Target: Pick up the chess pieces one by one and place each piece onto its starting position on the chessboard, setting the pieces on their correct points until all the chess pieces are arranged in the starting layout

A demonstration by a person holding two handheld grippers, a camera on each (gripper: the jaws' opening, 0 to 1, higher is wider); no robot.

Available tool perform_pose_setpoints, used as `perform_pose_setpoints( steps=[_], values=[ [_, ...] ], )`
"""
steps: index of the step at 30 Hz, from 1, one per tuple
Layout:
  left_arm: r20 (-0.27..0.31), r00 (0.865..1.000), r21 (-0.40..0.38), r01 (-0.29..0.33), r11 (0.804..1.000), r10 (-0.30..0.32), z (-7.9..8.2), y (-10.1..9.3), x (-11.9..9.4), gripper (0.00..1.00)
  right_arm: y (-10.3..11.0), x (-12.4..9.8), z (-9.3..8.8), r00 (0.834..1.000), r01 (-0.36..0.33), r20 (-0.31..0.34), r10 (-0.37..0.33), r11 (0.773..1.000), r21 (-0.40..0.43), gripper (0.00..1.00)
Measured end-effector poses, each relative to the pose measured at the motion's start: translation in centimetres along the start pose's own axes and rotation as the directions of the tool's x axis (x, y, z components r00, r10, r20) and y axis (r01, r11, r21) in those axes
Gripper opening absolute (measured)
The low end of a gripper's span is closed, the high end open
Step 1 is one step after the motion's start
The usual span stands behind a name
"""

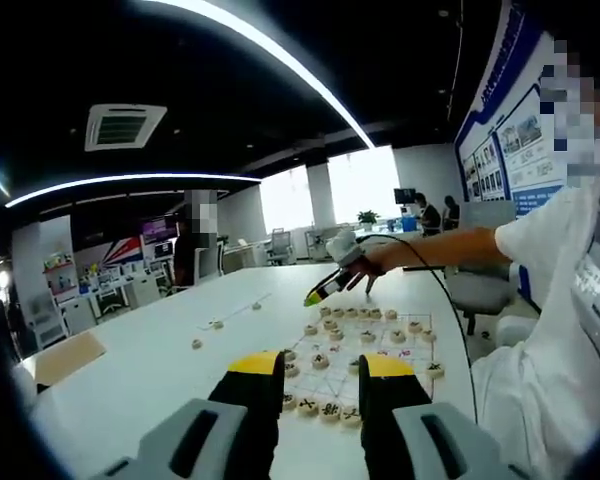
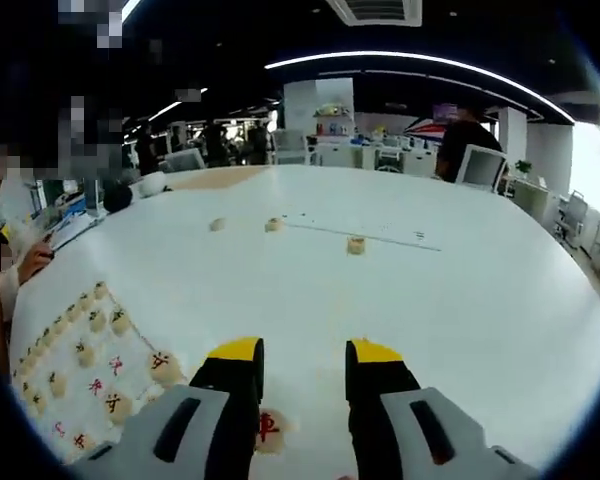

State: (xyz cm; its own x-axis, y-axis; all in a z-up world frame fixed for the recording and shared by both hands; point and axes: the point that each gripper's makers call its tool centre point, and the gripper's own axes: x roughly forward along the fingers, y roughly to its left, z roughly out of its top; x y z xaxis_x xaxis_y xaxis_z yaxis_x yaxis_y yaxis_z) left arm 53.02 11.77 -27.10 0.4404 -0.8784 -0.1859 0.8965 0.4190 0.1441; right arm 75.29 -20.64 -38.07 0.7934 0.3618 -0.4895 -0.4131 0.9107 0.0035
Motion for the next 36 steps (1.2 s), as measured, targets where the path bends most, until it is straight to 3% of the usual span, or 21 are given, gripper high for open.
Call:
perform_pose_setpoints(
  steps=[2, 3, 4, 8, 15, 19, 23, 30, 36],
  values=[
    [0.003, 1.0, -0.002, 0.0, 1.0, 0.0, 0.1, 0.0, 0.0, 0.31, -0.3, 1.5, 1.0, 1.0, 0.009, 0.005, -0.009, 1.0, -0.009, 0.33],
    [0.004, 1.0, -0.002, 0.0, 1.0, 0.0, 0.1, 0.1, 0.0, 0.31, 1.7, 1.9, 1.2, 1.0, 0.015, 0.007, -0.015, 1.0, -0.026, 0.33],
    [0.004, 1.0, -0.001, 0.0, 1.0, 0.0, 0.1, 0.1, 0.0, 0.31, 2.2, 2.6, 1.7, 1.0, 0.016, 0.01, -0.016, 0.999, -0.032, 0.33],
    [0.005, 1.0, -0.001, -0.001, 1.0, 0.001, 0.1, 0.1, -0.1, 0.31, 2.9, 6.5, 4.1, 1.0, 0.003, 0.021, -0.001, 0.998, -0.066, 0.33],
    [0.013, 1.0, -0.01, -0.015, 1.0, 0.015, 0.1, 0.7, -0.5, 0.31, 7.2, 12.5, 7.7, 0.996, -0.07, 0.044, 0.074, 0.994, -0.082, 0.33],
    [0.008, 0.999, -0.012, -0.04, 0.999, 0.04, -0.1, 1.4, -0.9, 0.31, 10.9, 14.9, 7.6, 0.993, -0.112, 0.035, 0.115, 0.99, -0.089, 0.33],
    [0.013, 0.998, -0.017, -0.054, 0.998, 0.054, -0.1, 1.8, -1.5, 0.31, 12.7, 17.3, 8.1, 0.991, -0.124, 0.036, 0.128, 0.987, -0.1, 0.33],
    [0.03, 0.997, -0.028, -0.065, 0.997, 0.066, 0.2, 2.3, -1.9, 0.31, 13.0, 20.2, 9.3, 0.993, -0.112, 0.038, 0.116, 0.988, -0.104, 0.33],
    [0.036, 0.996, -0.038, -0.076, 0.996, 0.077, 0.2, 2.8, -2.1, 0.31, 12.8, 21.2, 10.0, 0.994, -0.098, 0.043, 0.102, 0.99, -0.097, 0.3]
  ],
)
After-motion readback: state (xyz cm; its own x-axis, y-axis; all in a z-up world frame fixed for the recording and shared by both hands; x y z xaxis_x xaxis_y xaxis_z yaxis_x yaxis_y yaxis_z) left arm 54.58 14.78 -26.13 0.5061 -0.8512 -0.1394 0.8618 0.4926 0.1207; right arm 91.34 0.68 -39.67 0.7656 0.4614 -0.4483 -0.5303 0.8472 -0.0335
